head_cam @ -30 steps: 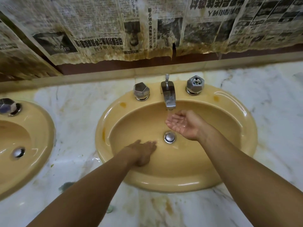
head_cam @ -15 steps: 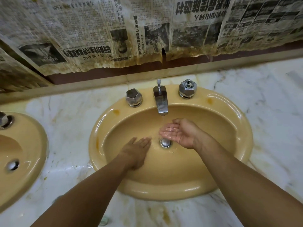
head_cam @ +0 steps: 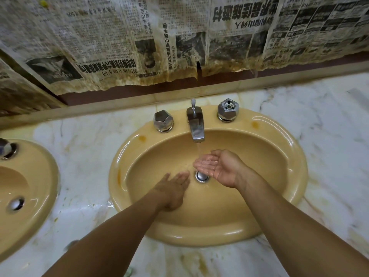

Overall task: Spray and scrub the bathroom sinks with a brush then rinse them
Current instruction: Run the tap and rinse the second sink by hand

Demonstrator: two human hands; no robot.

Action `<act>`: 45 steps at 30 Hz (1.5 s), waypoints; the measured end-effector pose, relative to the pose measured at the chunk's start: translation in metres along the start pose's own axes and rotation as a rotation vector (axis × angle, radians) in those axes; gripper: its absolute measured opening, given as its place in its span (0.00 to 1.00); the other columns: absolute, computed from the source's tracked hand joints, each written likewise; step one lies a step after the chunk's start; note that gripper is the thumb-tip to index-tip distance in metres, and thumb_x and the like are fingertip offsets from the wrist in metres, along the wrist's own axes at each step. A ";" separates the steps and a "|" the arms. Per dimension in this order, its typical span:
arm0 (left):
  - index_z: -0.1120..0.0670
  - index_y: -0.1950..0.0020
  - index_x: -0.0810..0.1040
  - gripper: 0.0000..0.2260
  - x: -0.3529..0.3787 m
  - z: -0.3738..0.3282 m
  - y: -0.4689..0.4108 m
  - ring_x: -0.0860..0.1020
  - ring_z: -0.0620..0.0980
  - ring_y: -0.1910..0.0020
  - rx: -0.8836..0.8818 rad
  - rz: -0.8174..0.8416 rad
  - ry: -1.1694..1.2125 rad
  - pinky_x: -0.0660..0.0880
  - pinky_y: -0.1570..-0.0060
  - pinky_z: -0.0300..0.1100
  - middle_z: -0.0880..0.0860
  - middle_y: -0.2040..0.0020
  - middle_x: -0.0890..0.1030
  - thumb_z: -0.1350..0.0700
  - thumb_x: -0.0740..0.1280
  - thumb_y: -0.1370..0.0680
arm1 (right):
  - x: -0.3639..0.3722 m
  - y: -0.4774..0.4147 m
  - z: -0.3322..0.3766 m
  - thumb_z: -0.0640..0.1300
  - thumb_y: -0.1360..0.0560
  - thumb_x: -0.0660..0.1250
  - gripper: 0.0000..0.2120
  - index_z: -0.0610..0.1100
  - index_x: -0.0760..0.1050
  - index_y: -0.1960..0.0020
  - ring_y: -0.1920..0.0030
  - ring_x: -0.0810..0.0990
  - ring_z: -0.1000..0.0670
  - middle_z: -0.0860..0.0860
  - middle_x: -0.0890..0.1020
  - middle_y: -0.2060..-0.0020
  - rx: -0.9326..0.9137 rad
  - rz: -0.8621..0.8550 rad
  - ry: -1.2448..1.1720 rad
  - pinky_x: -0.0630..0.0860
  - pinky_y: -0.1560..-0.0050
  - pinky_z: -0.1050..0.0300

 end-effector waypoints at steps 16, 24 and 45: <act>0.49 0.15 0.46 0.28 -0.015 -0.015 0.020 0.58 0.55 0.18 0.041 0.201 0.149 0.55 0.22 0.48 0.51 0.15 0.51 0.43 0.48 0.12 | 0.001 0.000 -0.002 0.44 0.14 0.55 0.22 0.26 0.72 0.34 0.42 0.82 0.32 0.29 0.80 0.41 -0.026 -0.023 -0.116 0.80 0.42 0.43; 0.53 0.16 0.38 0.29 -0.037 0.039 -0.003 0.39 0.47 0.17 -0.138 -0.154 -0.595 0.31 0.22 0.50 0.49 0.16 0.39 0.42 0.44 0.13 | 0.026 0.009 0.006 0.48 0.14 0.57 0.20 0.30 0.70 0.36 0.34 0.76 0.32 0.30 0.75 0.36 -0.092 0.131 -0.328 0.81 0.45 0.41; 0.59 0.20 0.31 0.29 -0.083 0.051 0.005 0.35 0.50 0.18 -0.003 -0.412 -0.980 0.28 0.24 0.57 0.52 0.24 0.28 0.49 0.43 0.14 | 0.005 0.013 -0.023 0.53 0.14 0.55 0.27 0.28 0.69 0.31 0.32 0.76 0.35 0.31 0.77 0.35 -0.056 0.062 -0.334 0.70 0.27 0.43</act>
Point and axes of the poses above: each hand's wrist, its own y-axis away from the middle knuckle, its own x-axis out of the palm, z = x × y, the point moved 3 cm from there along -y, towards the middle knuckle
